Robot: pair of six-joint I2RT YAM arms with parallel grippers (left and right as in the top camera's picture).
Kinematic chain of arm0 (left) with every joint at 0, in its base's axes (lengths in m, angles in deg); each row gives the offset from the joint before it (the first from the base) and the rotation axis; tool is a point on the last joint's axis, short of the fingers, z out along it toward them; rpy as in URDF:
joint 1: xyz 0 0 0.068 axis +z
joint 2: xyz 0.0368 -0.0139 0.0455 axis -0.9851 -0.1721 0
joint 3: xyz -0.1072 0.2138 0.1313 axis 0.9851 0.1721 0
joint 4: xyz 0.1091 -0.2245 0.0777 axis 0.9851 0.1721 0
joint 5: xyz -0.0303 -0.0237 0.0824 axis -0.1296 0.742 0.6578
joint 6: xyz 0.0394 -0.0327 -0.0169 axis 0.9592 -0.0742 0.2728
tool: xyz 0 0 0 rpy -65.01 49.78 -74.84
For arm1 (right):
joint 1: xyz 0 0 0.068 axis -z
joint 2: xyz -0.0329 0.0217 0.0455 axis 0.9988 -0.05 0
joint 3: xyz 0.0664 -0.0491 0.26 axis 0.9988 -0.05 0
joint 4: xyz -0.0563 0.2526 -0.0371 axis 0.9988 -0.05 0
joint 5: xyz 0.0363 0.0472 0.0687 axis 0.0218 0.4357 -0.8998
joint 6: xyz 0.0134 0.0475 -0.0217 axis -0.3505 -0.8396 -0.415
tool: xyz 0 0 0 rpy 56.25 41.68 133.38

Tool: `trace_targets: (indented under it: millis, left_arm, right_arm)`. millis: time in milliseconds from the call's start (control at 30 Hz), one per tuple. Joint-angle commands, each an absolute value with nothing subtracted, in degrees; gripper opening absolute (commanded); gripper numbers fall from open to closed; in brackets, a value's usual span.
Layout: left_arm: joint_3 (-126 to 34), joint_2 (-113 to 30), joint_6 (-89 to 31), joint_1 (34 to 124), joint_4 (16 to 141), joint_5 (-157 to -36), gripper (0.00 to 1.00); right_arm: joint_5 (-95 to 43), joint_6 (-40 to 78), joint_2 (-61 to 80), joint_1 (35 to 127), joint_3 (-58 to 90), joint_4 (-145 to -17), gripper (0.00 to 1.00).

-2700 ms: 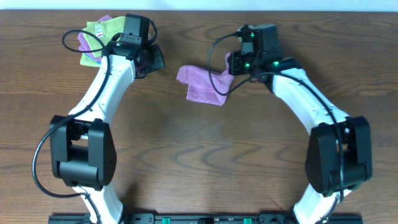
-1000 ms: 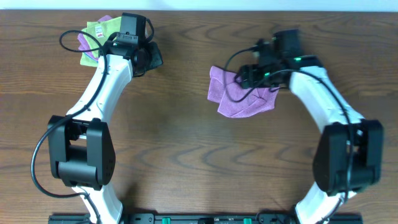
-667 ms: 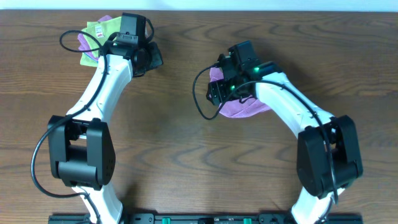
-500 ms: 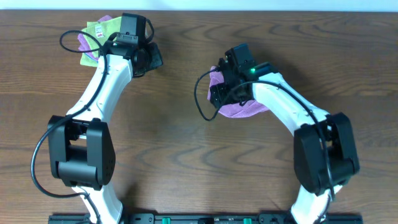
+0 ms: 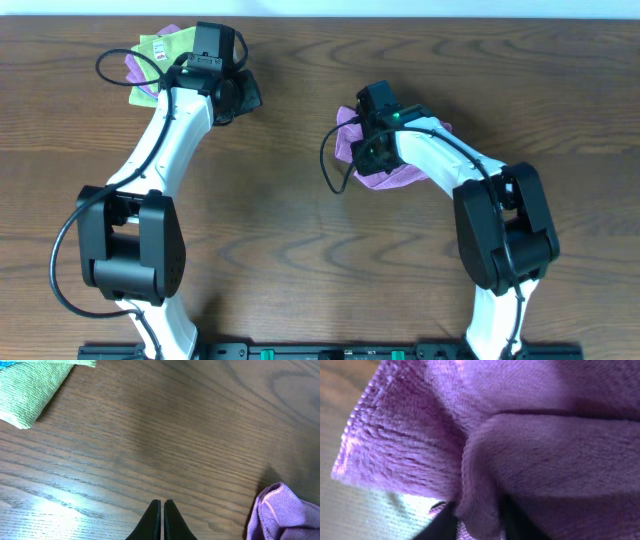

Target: Fold the cloth

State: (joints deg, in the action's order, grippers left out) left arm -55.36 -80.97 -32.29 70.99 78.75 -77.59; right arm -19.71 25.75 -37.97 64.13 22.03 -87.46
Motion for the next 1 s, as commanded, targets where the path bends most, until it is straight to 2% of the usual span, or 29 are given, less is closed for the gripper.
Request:
trace_targets:
  millis: [0, 67, 167, 300, 467, 633, 967]
  left_arm:
    - [-56.13, -81.34, -32.72, 71.23, 78.9, -77.8, 0.06]
    - [-56.13, -81.34, -32.75, 71.23, 78.9, -77.8, 0.06]
    - [-56.13, -81.34, -32.72, 71.23, 78.92, -77.8, 0.06]
    - [-56.13, -81.34, -32.75, 71.23, 78.9, -77.8, 0.06]
    - [-56.13, -81.34, -32.75, 71.23, 78.9, -77.8, 0.05]
    - [-56.13, -81.27, -32.72, 71.23, 78.96, -77.83, 0.06]
    - [-56.15, -79.96, -32.72, 71.29, 78.99, -77.8, 0.06]
  right_arm:
    - [-17.94, 25.4, -38.49, 63.96, 22.4, -87.44, 0.09]
    - [-17.96, 25.4, -38.45, 63.96, 22.47, -87.57, 0.02]
    - [-17.96, 25.4, -37.73, 63.94, 22.84, -88.36, 0.02]
    - [-17.96, 25.42, -34.73, 63.89, 22.88, -89.01, 0.06]
    - [-18.26, 25.57, -29.22, 63.8, 22.88, -90.81, 0.01]
    - [-27.14, 29.55, -22.54, 63.28, 22.88, -93.08, 0.01]
    - [-41.02, 29.86, -7.98, 57.84, 22.88, -99.4, 0.01]
